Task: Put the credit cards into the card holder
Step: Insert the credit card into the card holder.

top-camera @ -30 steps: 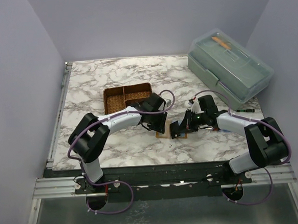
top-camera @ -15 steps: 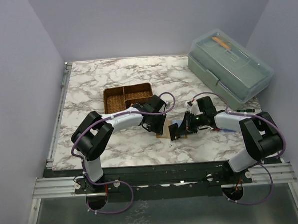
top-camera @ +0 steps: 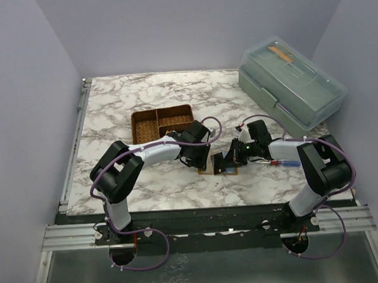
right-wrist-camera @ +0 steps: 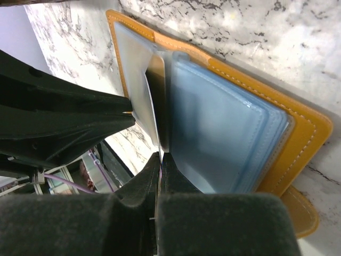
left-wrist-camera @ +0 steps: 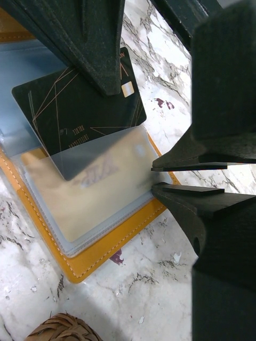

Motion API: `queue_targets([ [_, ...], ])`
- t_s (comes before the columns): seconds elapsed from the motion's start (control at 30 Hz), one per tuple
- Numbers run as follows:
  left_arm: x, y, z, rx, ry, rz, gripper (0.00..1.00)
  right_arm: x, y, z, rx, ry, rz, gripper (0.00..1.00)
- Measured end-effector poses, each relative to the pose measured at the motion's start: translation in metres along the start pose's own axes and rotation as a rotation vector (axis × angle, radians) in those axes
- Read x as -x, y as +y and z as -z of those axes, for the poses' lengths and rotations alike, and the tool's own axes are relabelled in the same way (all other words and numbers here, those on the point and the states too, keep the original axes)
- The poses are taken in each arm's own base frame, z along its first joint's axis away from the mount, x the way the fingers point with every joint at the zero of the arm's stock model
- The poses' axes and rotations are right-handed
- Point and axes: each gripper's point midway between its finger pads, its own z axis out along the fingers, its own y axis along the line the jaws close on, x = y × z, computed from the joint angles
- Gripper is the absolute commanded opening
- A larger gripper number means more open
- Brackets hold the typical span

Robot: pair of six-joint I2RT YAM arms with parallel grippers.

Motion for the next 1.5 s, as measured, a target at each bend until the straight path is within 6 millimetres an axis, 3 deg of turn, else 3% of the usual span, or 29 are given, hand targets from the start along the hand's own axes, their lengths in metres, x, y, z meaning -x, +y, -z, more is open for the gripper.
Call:
queue_targets([
  [0.33,0.000,0.000,0.000,-0.001,-0.001,0.004,0.22,0.015,0.003,-0.002,0.000,-0.065,0.008,0.00],
  [0.73,0.000,-0.005,-0.001,-0.002,-0.006,0.009,0.24,0.018,0.001,-0.007,0.024,-0.100,-0.011,0.01],
  [0.97,0.001,-0.007,0.000,-0.007,-0.014,0.030,0.31,0.014,-0.003,-0.010,0.008,-0.113,-0.018,0.25],
  [1.2,0.000,-0.011,0.008,-0.005,-0.037,0.042,0.33,0.018,-0.006,-0.006,-0.083,-0.099,0.031,0.39],
  [1.5,-0.006,0.005,0.013,0.061,-0.055,0.077,0.29,0.019,-0.011,0.005,-0.168,-0.094,0.075,0.39],
])
